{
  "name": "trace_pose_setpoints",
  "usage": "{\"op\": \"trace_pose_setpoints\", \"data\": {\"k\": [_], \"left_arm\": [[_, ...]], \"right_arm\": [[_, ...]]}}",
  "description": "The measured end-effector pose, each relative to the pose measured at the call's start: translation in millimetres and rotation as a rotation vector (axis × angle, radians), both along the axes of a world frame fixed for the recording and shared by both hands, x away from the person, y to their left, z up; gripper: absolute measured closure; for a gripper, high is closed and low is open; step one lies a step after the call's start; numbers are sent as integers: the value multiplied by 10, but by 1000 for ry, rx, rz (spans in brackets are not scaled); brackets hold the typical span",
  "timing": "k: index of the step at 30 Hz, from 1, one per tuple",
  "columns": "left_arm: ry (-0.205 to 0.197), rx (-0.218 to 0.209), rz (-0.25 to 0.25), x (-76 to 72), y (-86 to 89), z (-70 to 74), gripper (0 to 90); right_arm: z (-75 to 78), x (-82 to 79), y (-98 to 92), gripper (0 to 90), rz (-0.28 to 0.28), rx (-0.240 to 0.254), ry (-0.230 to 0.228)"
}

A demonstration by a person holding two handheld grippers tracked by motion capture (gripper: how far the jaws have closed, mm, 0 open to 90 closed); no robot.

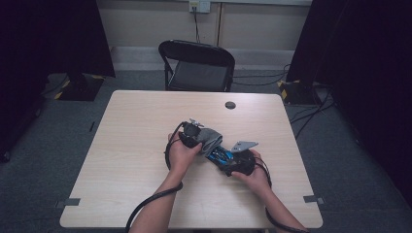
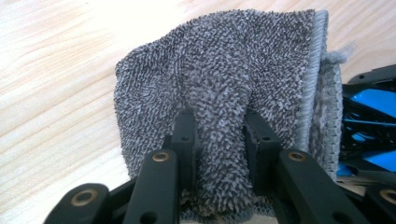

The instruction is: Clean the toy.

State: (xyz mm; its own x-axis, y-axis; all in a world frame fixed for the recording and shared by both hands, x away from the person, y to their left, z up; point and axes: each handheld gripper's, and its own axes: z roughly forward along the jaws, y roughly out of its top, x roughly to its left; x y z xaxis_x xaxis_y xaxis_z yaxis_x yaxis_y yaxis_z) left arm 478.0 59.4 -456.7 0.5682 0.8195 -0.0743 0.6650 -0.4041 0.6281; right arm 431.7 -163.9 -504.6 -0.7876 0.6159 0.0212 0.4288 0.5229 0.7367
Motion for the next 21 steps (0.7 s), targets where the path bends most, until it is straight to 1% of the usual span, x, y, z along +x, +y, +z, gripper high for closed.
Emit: {"op": "trace_pose_setpoints", "data": {"k": [9, 15, 20, 21], "left_arm": [[2, 2, 13, 37, 27, -11, 696], [2, -8, 33, 65, 64, -33, 695], [3, -9, 41, 81, 84, -45, 695], [4, 4, 40, 93, 103, -47, 695]], "right_arm": [[0, 0, 0, 240, 0, 0, 0], [0, 0, 0, 240, 0, 0, 0], [0, 0, 0, 240, 0, 0, 0], [0, 0, 0, 240, 0, 0, 0]]}}
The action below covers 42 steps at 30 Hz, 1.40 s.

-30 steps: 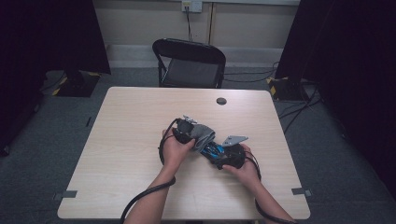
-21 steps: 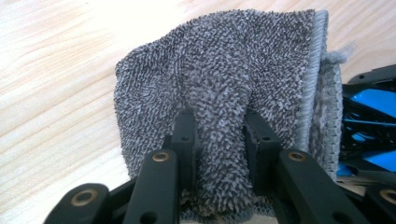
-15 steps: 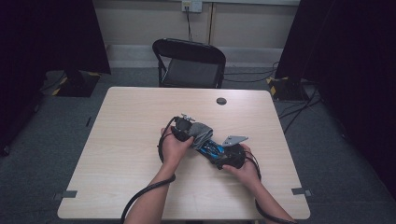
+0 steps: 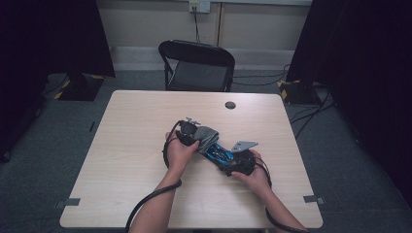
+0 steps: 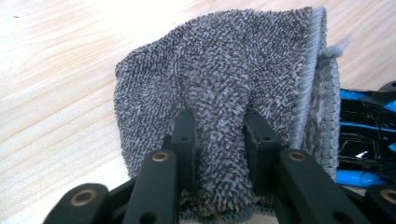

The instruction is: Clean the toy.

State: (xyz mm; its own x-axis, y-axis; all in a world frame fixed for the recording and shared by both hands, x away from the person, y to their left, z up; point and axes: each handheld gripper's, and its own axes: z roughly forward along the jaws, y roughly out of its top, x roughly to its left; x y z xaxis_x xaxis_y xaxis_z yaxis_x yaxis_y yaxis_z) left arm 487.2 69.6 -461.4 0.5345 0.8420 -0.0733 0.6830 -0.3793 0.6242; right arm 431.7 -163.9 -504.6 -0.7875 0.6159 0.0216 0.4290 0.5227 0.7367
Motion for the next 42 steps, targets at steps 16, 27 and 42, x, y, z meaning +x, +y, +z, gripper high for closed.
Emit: {"op": "trace_pose_setpoints", "data": {"k": [16, 27, 42], "left_arm": [[7, 6, 29, 31, 114, -58, 695], [16, 12, 45, 30, 201, -91, 695], [20, 18, 66, -12, 349, -100, 696]], "right_arm": [[0, 0, 0, 240, 0, 0, 0], [0, 0, 0, 239, 0, 0, 0], [0, 0, 0, 240, 0, 0, -1]]}}
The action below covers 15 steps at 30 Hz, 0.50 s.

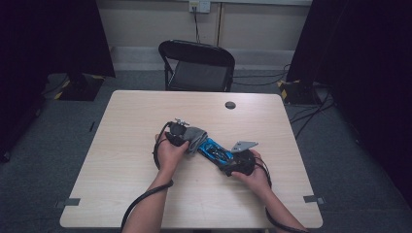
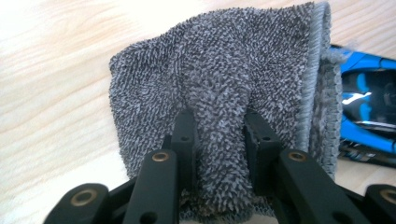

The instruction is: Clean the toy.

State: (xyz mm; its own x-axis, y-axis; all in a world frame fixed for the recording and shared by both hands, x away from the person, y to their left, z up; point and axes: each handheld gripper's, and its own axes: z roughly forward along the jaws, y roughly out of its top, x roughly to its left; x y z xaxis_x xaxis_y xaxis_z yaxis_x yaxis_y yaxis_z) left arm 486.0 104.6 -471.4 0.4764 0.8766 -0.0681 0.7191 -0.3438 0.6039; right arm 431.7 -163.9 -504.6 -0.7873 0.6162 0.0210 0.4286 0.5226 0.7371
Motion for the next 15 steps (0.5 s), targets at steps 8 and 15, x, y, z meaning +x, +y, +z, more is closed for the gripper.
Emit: {"op": "trace_pose_setpoints", "data": {"k": [8, 15], "left_arm": [[0, 2, 19, -75, 168, 8, 696], [-4, -6, 14, -234, 327, 27, 696]], "right_arm": [[0, 1, 0, 239, 1, 0, -1], [0, 1, 0, 239, 1, 0, -1]]}}
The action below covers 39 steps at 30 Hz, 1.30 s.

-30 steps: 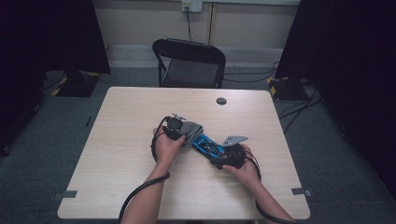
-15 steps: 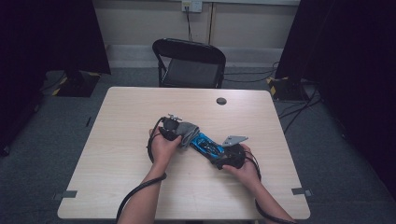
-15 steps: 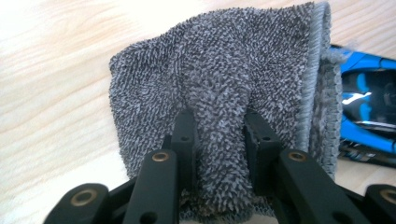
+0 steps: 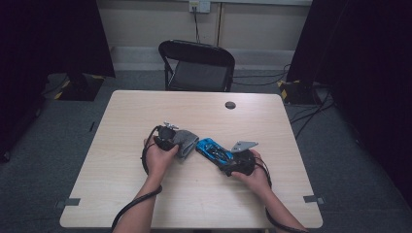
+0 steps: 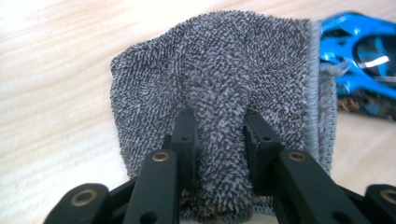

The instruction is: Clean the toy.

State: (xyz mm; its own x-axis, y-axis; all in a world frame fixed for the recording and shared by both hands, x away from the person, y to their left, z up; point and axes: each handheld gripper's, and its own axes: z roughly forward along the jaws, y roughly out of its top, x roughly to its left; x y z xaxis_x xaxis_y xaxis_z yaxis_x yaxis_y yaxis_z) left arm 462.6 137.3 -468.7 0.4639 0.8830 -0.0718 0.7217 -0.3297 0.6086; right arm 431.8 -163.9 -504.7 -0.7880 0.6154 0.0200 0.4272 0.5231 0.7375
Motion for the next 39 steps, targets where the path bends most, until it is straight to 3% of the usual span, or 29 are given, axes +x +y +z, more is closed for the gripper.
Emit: {"op": "trace_pose_setpoints", "data": {"k": [8, 13, 17, 20, 25, 34, 39], "left_arm": [[-3, -19, -41, -244, 171, -12, 696], [-19, -24, -71, -345, 166, 25, 696], [-32, -41, -90, -439, 174, 42, 696], [-21, -44, -103, -492, 201, 7, 695], [-24, -53, -109, -562, 229, -13, 695], [-45, -73, -123, -604, 213, 46, 691], [-45, -80, -126, -618, 182, 51, 690]], "right_arm": [[0, 0, -1, 237, 1, 0, 1], [1, 4, -6, 234, 2, 5, 6], [5, 29, -43, 230, 9, 42, 35], [9, 18, -46, 225, 24, 12, 20], [36, 20, -50, 202, 24, 3, 23], [379, 35, -52, 140, 53, 32, -6], [447, 103, 25, 138, 68, 42, -21]]}}
